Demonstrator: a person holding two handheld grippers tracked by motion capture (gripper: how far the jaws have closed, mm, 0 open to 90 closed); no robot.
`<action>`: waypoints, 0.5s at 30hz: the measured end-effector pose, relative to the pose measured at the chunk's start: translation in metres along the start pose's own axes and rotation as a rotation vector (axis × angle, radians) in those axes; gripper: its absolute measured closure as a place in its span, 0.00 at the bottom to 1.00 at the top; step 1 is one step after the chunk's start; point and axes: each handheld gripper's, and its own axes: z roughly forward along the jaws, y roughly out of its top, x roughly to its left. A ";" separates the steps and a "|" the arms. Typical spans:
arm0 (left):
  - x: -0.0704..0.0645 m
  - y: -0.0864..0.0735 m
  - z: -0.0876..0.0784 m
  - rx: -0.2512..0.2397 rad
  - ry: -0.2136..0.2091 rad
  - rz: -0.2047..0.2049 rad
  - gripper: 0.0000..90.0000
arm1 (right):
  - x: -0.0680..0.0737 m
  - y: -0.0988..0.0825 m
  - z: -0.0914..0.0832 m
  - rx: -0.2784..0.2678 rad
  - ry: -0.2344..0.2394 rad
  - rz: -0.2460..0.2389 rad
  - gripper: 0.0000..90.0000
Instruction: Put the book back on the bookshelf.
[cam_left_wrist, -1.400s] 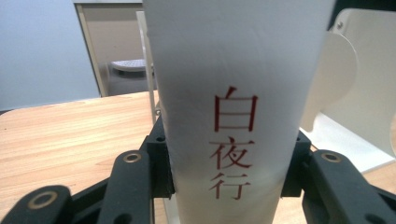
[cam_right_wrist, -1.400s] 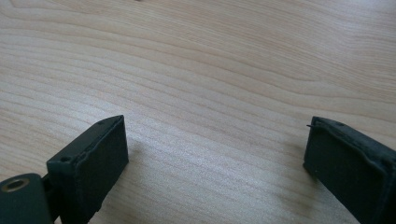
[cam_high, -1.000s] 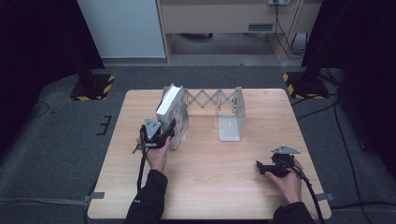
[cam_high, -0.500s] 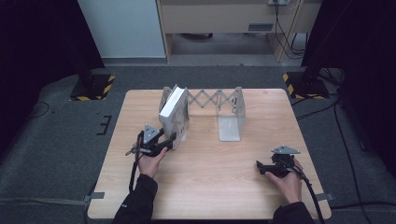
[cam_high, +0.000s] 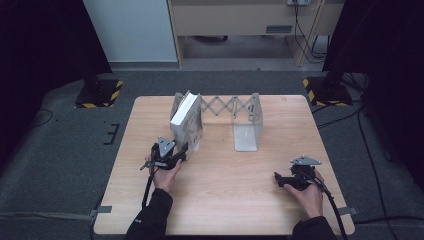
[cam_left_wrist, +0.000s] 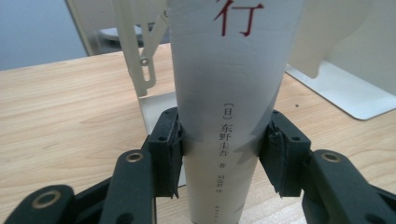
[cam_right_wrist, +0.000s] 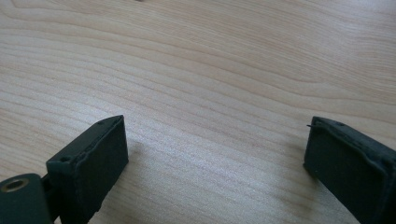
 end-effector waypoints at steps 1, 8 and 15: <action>0.000 0.000 0.000 -0.002 0.005 0.003 0.59 | 0.000 0.000 0.000 0.000 0.002 -0.001 0.07; -0.003 0.001 0.006 -0.010 0.042 -0.009 0.58 | 0.000 0.000 0.000 0.001 0.002 -0.001 0.07; -0.006 0.003 0.013 -0.015 0.086 -0.026 0.58 | 0.000 0.000 0.000 -0.001 0.001 -0.001 0.07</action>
